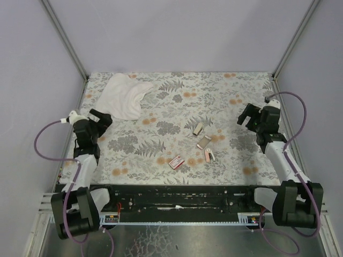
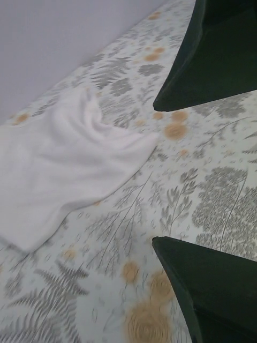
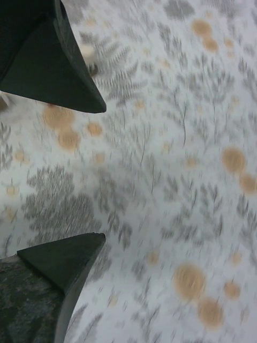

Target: Load the staples into the stapler

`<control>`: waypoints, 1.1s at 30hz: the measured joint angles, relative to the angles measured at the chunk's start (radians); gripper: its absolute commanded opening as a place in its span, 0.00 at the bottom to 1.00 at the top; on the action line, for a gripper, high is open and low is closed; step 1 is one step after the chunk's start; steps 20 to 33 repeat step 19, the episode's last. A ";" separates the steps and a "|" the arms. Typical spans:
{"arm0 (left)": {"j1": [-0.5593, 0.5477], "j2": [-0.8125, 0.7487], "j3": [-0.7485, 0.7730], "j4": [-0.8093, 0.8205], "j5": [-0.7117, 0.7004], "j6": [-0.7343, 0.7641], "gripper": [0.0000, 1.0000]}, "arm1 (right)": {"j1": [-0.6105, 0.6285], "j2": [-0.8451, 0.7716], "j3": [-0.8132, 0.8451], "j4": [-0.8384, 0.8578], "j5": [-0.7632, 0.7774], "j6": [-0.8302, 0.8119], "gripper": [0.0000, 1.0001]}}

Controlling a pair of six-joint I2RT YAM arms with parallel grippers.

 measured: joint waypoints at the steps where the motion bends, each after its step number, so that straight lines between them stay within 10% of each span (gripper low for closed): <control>1: 0.025 -0.033 -0.030 0.021 -0.021 0.002 1.00 | -0.033 -0.018 -0.037 0.031 0.022 -0.002 0.99; 10: 0.024 -0.022 -0.322 0.351 -0.122 0.190 1.00 | -0.058 -0.083 -0.475 0.390 0.215 -0.050 0.99; 19: -0.095 0.116 -0.347 0.610 -0.221 0.353 1.00 | -0.058 0.028 -0.568 0.754 0.247 -0.096 1.00; 33: -0.095 0.116 -0.347 0.610 -0.221 0.353 1.00 | -0.058 0.028 -0.568 0.754 0.247 -0.096 1.00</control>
